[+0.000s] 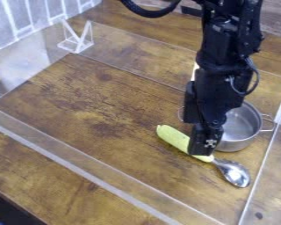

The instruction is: Move the green spoon to the left

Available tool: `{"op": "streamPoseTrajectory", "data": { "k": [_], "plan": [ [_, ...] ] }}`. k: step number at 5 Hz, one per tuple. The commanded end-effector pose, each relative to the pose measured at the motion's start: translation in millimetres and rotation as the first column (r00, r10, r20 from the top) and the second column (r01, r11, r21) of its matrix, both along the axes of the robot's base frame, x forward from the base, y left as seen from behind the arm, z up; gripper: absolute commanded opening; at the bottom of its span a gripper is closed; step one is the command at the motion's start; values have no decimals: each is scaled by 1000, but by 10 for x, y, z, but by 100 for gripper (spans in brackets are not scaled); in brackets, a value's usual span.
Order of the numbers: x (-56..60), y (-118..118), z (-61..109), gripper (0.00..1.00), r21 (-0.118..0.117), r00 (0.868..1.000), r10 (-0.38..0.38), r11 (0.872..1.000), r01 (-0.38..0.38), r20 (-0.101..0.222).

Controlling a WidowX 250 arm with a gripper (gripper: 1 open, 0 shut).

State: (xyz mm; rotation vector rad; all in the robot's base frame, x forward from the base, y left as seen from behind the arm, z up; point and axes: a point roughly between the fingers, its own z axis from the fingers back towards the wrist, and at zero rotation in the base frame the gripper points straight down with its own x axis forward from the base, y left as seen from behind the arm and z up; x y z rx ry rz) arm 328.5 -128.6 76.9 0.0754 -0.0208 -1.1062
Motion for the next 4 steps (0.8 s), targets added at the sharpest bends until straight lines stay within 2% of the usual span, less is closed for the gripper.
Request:
{"op": "streamPoseTrajectory", "data": {
  "k": [1,2,3,4],
  "plan": [
    [102,73,3,100,-20,988,-142,990,143,60],
    [297,112,-81,100,-21,970,-225,973,228,93],
    [431,110,-163,100,-26,949,-293,954,298,116],
    [442,114,-307,100,-35,940,-314,946,322,133]
  ]
}}
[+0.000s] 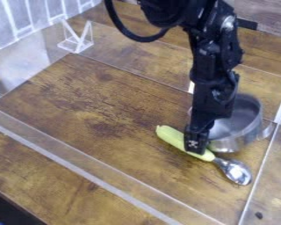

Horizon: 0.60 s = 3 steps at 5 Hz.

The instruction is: Move the green spoon to the left

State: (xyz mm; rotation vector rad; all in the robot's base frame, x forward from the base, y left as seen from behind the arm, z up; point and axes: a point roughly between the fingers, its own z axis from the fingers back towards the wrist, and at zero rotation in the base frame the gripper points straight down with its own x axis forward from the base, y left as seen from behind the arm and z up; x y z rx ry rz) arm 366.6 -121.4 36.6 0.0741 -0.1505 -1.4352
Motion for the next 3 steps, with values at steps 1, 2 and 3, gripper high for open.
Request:
{"op": "streamPoseTrajectory", "data": {
  "k": [1,2,3],
  "plan": [
    [72,33,42,100,-19,999,-18,1000,18,48],
    [67,-24,63,0,-28,998,-35,999,37,58],
    [120,-129,148,0,-39,997,-26,999,29,70]
  ]
}}
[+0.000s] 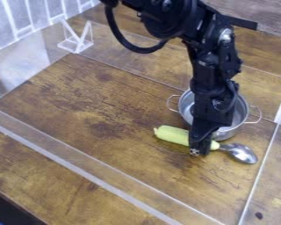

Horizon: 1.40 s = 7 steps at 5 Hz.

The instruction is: Move the green spoon to the left

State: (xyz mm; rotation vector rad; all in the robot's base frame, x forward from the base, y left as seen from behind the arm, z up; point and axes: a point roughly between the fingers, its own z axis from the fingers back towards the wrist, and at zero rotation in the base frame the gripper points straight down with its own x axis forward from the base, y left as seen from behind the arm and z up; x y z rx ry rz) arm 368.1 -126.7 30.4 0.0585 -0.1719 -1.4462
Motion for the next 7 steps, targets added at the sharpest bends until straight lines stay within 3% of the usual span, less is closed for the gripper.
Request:
{"op": "streamPoseTrajectory", "data": {
  "k": [1,2,3,5,7],
  "plan": [
    [172,-175,290,0,-33,997,-4,999,6,78],
    [124,-271,244,0,-51,996,-21,998,25,88],
    [63,-223,185,0,-79,995,-33,996,40,93],
    [-64,-158,256,0,-144,995,-32,988,46,96],
    [-120,-143,299,0,-194,995,62,980,-45,81]
  ]
}}
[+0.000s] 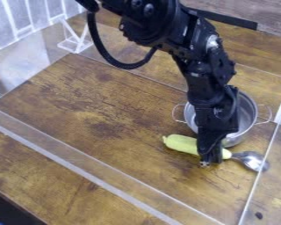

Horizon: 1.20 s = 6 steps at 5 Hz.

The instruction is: Move the green spoon to the left

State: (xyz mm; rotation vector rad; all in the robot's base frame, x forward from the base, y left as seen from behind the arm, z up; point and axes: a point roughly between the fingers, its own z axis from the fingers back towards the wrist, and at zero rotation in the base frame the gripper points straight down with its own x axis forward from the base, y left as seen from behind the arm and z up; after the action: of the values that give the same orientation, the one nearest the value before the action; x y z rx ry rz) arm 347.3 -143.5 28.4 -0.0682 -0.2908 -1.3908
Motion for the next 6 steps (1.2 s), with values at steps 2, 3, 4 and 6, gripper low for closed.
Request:
{"op": "streamPoseTrajectory", "data": {
  "k": [2,3,4,6],
  "plan": [
    [-20,63,433,0,-27,997,45,999,-44,59],
    [-113,56,411,0,-25,997,64,998,-62,53],
    [-94,23,460,0,-17,999,-16,1000,16,46],
    [6,74,598,0,-7,990,-138,990,138,39]
  ]
}}
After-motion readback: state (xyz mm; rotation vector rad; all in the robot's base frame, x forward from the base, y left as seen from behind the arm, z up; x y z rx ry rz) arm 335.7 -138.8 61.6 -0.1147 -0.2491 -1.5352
